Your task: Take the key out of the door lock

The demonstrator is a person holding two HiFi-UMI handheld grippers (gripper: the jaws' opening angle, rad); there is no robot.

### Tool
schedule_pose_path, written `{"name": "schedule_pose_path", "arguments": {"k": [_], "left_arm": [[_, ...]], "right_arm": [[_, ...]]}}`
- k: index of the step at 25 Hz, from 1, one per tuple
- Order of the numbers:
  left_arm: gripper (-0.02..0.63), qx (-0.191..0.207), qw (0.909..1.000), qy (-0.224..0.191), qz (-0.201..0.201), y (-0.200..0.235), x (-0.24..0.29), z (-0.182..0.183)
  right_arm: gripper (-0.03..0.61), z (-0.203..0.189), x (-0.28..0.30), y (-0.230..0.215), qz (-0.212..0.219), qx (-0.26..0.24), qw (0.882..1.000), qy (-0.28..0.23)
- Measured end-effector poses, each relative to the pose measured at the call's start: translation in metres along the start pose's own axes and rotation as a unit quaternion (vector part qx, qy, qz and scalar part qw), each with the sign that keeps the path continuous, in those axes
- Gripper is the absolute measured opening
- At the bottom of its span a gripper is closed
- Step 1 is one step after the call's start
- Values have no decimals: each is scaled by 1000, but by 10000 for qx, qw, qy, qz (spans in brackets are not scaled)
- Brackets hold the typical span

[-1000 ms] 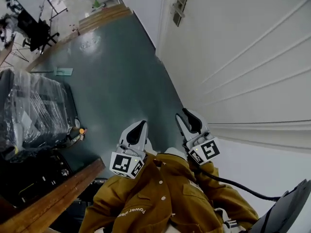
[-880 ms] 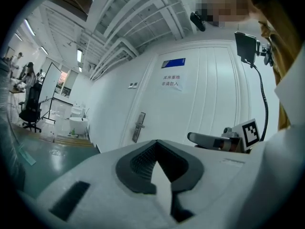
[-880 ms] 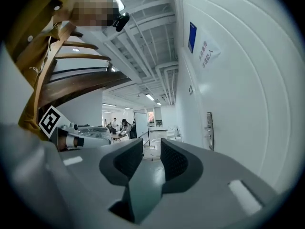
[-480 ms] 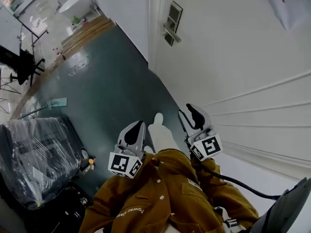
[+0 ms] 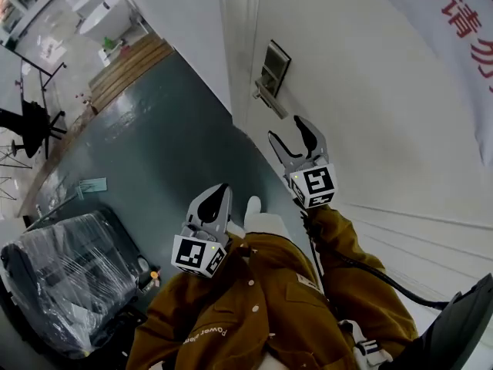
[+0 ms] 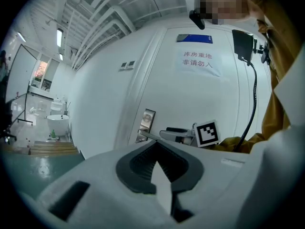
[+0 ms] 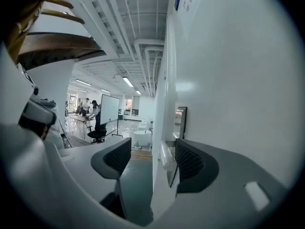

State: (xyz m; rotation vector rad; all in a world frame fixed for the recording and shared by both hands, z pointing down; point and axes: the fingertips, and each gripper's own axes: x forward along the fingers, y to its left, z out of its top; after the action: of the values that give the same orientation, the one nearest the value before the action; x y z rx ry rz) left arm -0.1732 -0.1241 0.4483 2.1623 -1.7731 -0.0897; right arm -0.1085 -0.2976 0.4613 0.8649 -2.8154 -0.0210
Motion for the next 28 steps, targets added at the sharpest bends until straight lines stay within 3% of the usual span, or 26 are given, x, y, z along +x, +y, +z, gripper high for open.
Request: {"name": "schedule_pose_path", "arguments": {"k": [7, 14, 18, 24, 27, 28], "left_arm": [[0, -179, 9989, 183, -400, 44, 46, 12], [0, -260, 9966, 315, -714, 70, 72, 11], [0, -411, 9940, 387, -942, 78, 104, 6], [0, -1137, 9846, 579, -1196, 101, 180, -23], [3, -2058, 9676, 605, -1335, 115, 212, -39], [140, -2368, 9600, 614, -1359, 120, 222, -44]], "right_arm": [[263, -49, 53, -34, -305, 195, 9965, 756], [128, -55, 55, -32, -344, 95, 9962, 791], [126, -55, 58, -37, -325, 21, 9956, 883], [126, -56, 59, -37, -396, 90, 9950, 915], [126, -56, 58, -36, -418, 109, 9945, 952], [126, -56, 58, -35, -425, 116, 9944, 962]]}}
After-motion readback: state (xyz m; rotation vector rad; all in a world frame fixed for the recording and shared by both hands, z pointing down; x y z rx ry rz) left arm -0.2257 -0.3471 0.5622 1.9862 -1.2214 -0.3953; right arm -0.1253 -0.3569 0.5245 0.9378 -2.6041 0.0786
